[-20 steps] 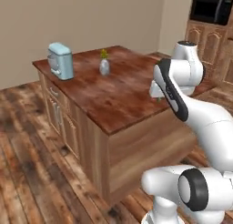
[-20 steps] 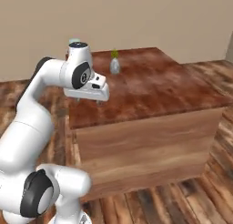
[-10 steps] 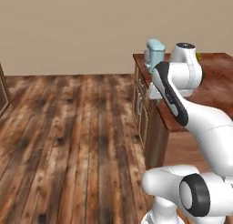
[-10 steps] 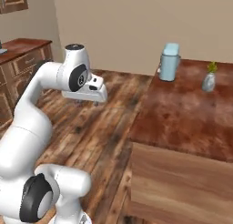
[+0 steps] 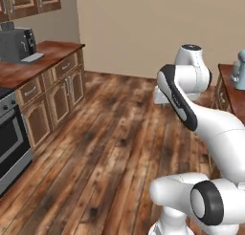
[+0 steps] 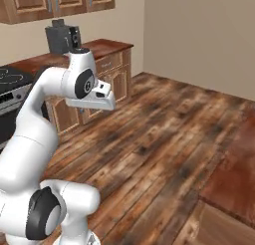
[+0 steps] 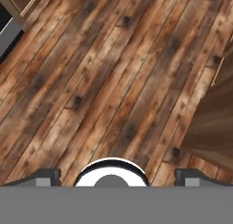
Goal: Navigate to the coffee machine.
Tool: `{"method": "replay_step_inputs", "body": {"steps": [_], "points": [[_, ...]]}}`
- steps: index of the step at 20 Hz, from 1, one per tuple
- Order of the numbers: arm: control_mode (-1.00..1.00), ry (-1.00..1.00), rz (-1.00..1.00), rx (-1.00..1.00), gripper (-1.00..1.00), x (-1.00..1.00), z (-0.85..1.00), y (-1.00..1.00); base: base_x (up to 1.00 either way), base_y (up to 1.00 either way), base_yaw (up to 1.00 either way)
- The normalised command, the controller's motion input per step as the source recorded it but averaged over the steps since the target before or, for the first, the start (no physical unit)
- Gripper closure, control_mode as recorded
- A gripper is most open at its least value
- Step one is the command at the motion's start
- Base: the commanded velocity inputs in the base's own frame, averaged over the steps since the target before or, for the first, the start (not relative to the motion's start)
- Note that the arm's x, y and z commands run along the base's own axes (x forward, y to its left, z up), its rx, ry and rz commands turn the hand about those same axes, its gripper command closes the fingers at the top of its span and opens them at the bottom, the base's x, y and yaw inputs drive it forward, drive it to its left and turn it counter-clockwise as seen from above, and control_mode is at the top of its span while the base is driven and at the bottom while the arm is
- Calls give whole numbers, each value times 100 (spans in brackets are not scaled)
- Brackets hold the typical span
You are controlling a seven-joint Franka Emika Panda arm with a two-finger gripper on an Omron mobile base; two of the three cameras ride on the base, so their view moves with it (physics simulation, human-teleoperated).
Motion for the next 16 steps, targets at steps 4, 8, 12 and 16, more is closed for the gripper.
{"method": "replay_step_inputs", "body": {"steps": [4,8,12,16], "points": [[100,0,0,0,-100,0,0,0,55,92,39],[100,0,0,0,-100,0,0,0,79,64,31],[100,0,0,0,-100,0,0,0,100,-4,35],[100,0,0,0,-100,0,0,0,100,-20,40]]}}
